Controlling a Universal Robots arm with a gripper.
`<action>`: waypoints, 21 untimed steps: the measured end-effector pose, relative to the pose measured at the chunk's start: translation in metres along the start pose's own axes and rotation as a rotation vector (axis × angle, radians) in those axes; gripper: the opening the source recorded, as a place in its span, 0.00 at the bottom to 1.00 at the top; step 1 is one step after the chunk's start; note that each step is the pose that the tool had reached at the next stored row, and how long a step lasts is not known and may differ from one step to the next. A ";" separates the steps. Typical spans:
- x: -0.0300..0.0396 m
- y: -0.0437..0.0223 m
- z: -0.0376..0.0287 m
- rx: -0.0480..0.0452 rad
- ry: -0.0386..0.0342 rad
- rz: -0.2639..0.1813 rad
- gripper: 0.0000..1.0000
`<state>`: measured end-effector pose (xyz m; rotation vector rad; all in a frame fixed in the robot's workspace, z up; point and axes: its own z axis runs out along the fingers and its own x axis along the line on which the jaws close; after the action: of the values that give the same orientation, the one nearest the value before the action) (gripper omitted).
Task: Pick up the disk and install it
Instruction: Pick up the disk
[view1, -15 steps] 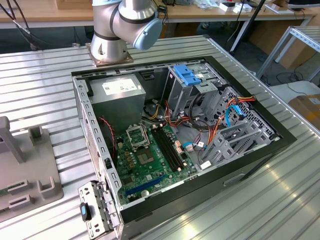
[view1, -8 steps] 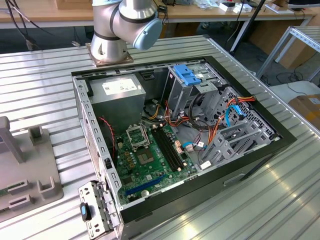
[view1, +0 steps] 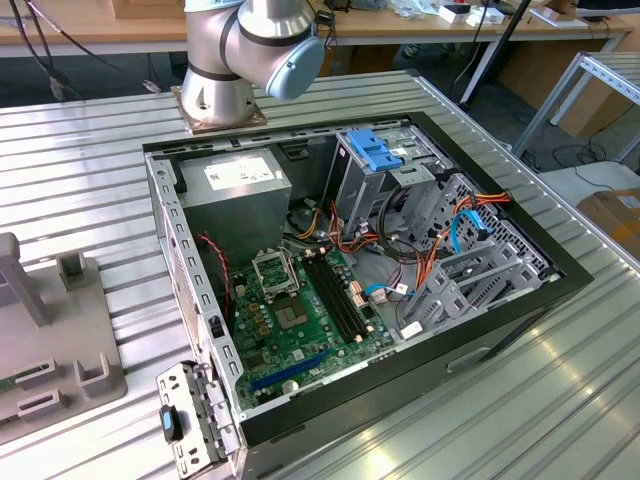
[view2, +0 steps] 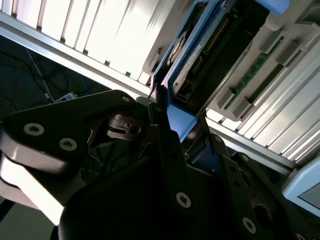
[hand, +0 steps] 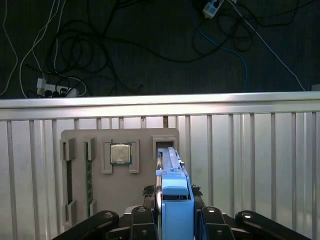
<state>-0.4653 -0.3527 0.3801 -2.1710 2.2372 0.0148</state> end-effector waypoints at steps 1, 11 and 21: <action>-0.0001 0.0000 -0.0018 0.0005 -0.0001 0.000 0.37; -0.0005 -0.0002 -0.0226 0.0035 -0.0001 0.000 0.37; -0.0012 -0.0005 -0.0513 0.0092 -0.0004 0.000 0.37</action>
<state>-0.4654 -0.3527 0.4314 -2.1665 2.2323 0.0050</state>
